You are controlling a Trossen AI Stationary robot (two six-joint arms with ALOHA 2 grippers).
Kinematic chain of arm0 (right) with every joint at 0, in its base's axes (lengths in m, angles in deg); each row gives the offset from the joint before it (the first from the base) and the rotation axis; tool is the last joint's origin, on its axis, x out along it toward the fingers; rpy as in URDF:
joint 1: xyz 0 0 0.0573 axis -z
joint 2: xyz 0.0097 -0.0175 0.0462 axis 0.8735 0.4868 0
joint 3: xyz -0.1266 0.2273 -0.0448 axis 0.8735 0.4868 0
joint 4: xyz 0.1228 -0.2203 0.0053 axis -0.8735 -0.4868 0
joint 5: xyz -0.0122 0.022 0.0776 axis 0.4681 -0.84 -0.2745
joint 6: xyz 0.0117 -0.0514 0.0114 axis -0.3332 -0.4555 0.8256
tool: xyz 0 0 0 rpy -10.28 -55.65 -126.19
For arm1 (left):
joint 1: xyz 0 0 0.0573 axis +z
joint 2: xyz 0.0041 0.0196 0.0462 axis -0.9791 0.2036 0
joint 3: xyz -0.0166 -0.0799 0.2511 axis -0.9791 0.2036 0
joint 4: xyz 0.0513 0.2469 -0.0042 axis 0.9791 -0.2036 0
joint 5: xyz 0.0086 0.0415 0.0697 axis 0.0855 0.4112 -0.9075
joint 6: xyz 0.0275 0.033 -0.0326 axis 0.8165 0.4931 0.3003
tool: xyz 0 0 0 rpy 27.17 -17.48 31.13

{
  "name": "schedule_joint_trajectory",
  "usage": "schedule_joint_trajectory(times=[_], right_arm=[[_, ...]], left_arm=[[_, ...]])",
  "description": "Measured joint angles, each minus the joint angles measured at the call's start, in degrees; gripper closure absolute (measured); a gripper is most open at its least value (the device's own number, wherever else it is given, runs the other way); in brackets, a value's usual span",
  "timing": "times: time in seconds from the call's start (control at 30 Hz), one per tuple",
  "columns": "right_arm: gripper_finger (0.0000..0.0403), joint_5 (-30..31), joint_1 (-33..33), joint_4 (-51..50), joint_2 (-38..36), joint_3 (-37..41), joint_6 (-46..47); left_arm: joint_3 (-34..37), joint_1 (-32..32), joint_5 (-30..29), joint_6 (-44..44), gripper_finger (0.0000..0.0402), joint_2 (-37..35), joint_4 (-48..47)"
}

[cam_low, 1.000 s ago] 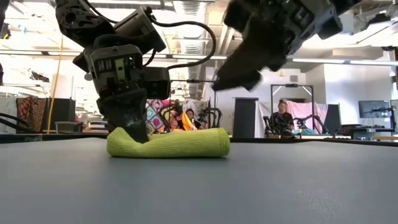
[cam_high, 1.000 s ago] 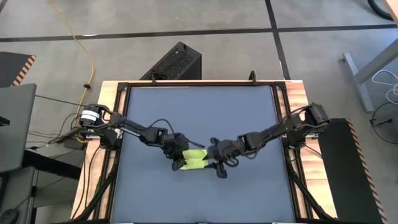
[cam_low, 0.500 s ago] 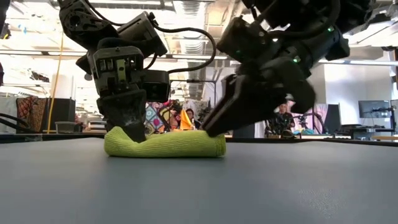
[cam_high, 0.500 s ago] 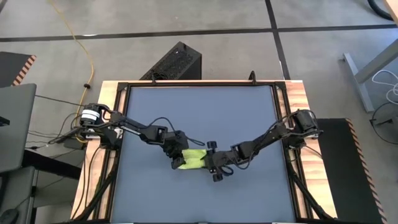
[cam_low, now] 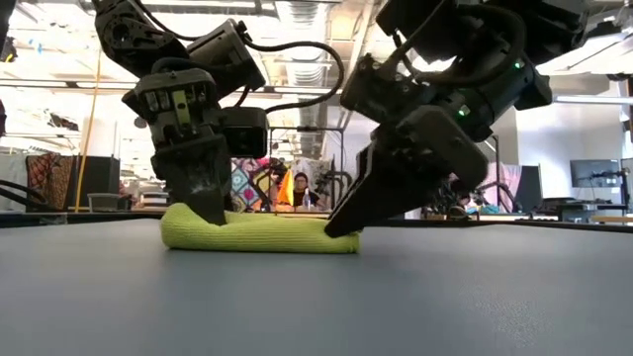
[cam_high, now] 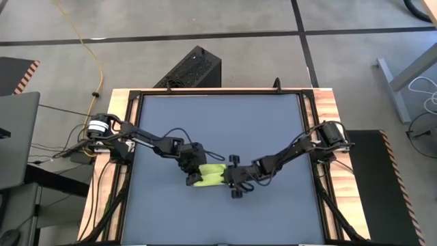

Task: Roll towel
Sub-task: Roll the green microfiber towel

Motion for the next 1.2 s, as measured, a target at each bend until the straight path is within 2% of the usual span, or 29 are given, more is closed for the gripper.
schedule_joint_trajectory(times=[0.2,0.4,0.53,0.7,0.9,1.2], right_arm=[[0.0327,-1.1,0.4,-0.3,0.0,0.0,4.9],[0.0375,-3.1,0.8,-0.3,0.0,0.0,9.8],[0.0376,-7.8,2.0,-0.5,-0.1,0.0,15.1],[0.0371,-10.9,4.0,-1.1,-0.1,0.0,20.5],[0.0371,-14.5,6.0,-1.1,-0.1,0.0,23.8],[0.0370,-15.3,7.0,-1.1,0.0,0.1,25.1]], left_arm=[[0.1,0.9,-0.1,3.3,0.0293,-3.7,-1.8],[0.1,1.8,-6.6,6.8,0.0277,-9.0,-7.6],[0.1,1.5,-9.0,9.3,0.0276,-13.8,-7.7],[0.1,-1.1,-16.8,12.0,0.0276,-17.8,-6.9],[0.1,-7.1,-19.9,18.4,0.0276,-16.2,-4.8],[0.1,-13.9,-27.0,29.4,0.0276,-14.5,-6.9]])
